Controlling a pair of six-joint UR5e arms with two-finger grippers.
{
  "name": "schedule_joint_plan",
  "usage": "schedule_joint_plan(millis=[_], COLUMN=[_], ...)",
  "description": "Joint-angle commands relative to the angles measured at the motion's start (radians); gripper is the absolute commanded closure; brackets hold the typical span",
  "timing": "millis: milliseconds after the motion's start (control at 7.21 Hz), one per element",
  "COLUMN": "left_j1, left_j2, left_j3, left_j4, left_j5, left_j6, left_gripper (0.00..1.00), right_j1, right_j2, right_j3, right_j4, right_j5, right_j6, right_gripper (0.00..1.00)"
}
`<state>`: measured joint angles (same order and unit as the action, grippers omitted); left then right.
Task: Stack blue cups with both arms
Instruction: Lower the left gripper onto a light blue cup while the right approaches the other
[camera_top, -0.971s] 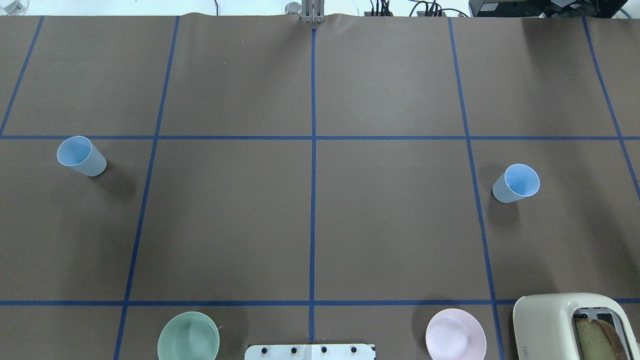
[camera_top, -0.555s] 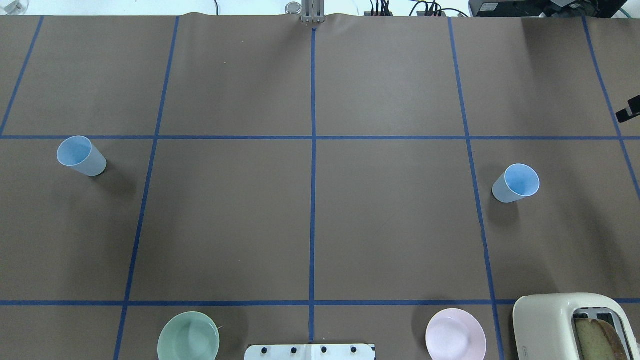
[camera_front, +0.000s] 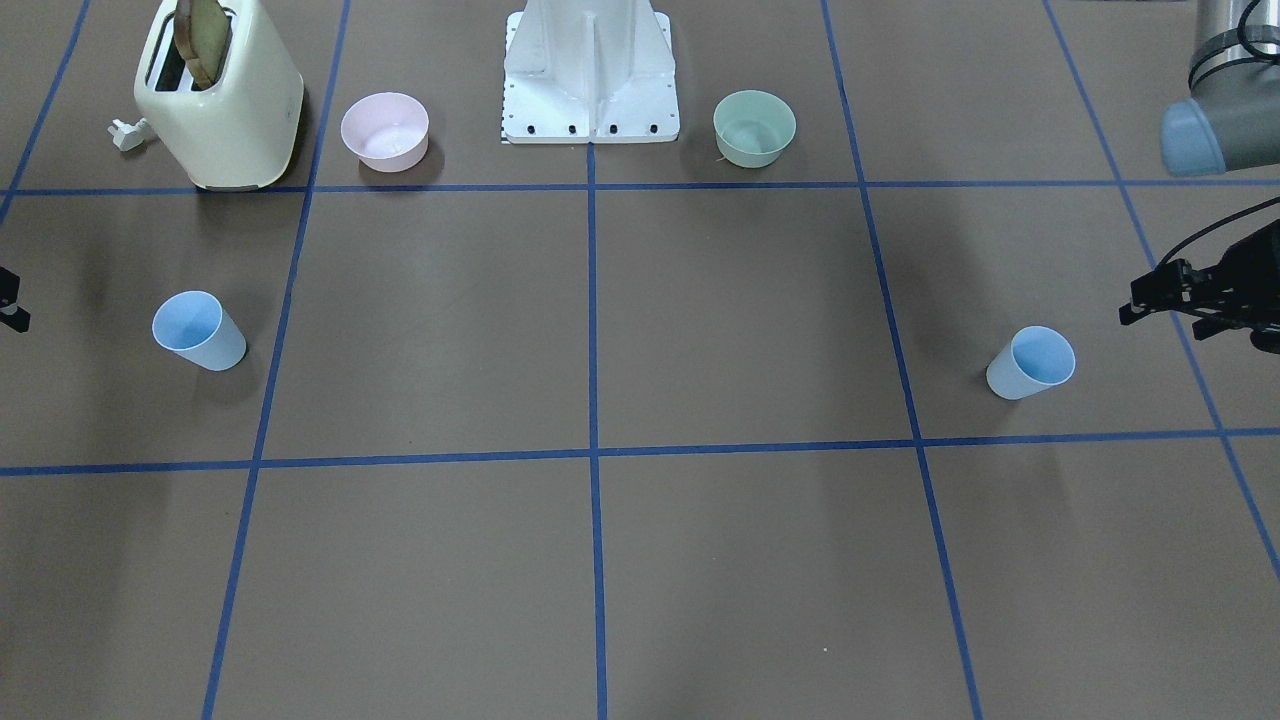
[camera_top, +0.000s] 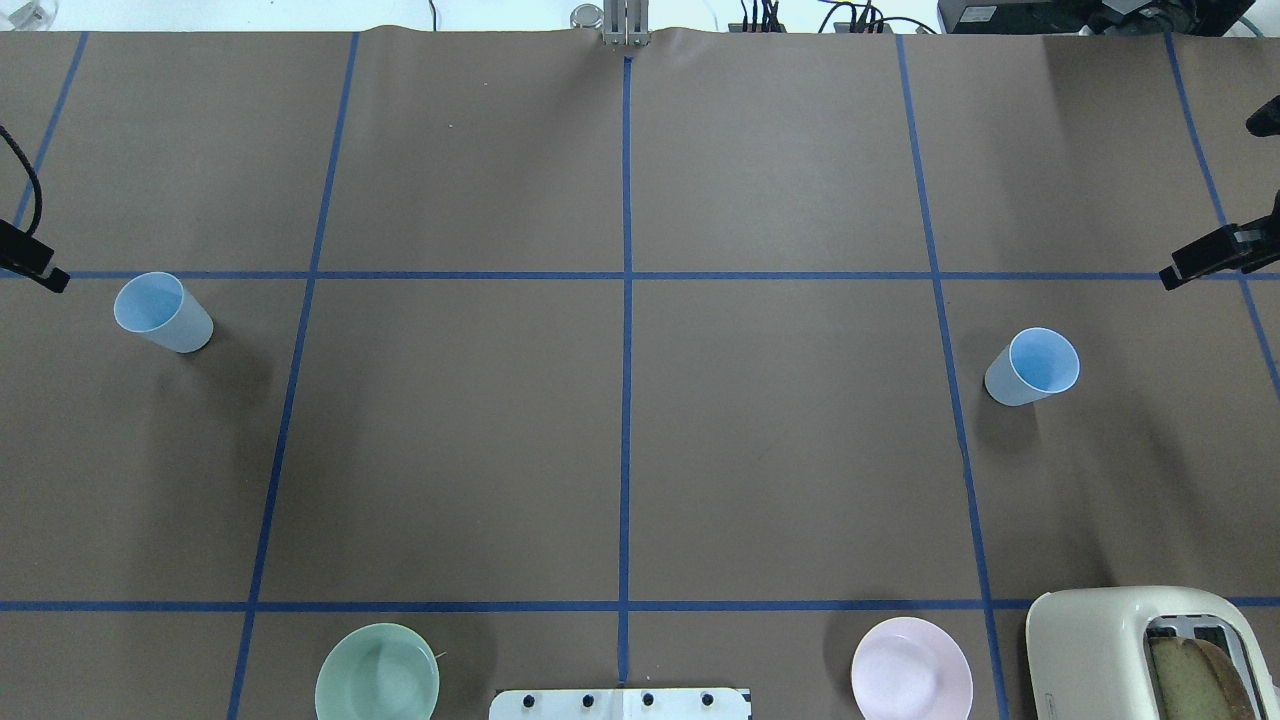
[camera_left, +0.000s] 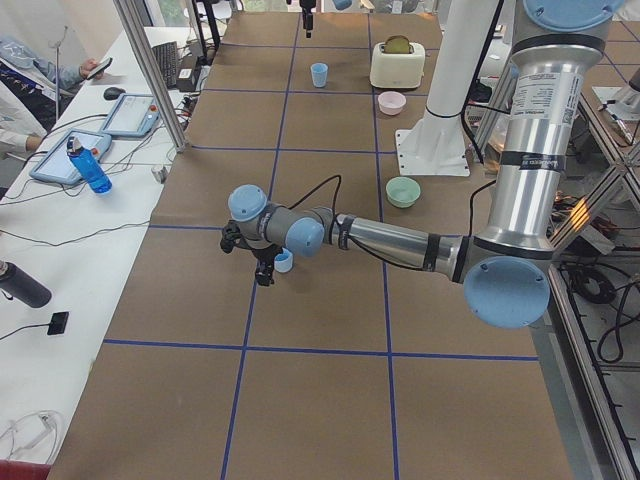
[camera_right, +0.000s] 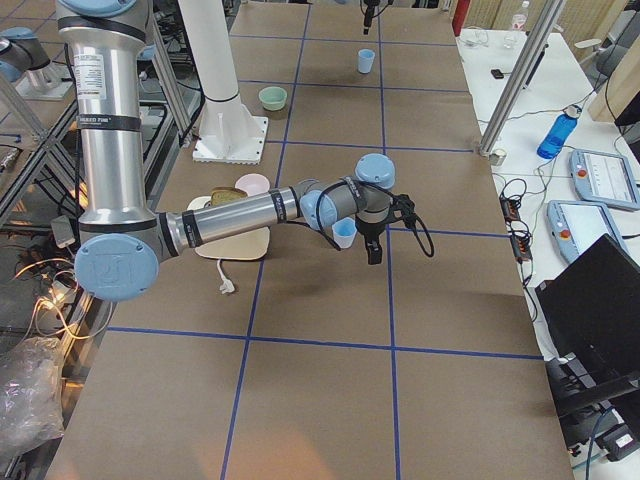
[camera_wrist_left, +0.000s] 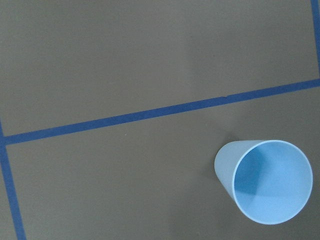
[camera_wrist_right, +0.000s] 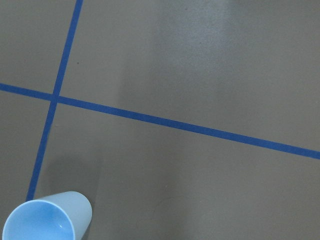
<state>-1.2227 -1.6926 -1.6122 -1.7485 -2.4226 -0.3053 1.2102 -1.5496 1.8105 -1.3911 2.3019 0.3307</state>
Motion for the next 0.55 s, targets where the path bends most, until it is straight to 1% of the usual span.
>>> schedule_joint_plan(millis=[0,277,416], left_j1=[0.037,0.043,0.045], left_j2=[-0.044,-0.073,-0.081], left_j3=[0.021,0.049,0.058], left_j4=[-0.011,-0.011,-0.013], left_j5=[0.004,0.004,0.004], left_j6=[-0.069,-0.08,-0.08], left_gripper=[0.02,0.03,0.06], right_j1=[-0.044,-0.072,-0.081], right_j2=[0.0,0.002,0.0], right_j3=[0.003,0.006,0.006], right_j4=[0.01,0.012,0.033], right_j5=[-0.002,-0.002,-0.001], right_j6=[0.005,0.007,0.01], right_gripper=[0.01,0.01,0.01])
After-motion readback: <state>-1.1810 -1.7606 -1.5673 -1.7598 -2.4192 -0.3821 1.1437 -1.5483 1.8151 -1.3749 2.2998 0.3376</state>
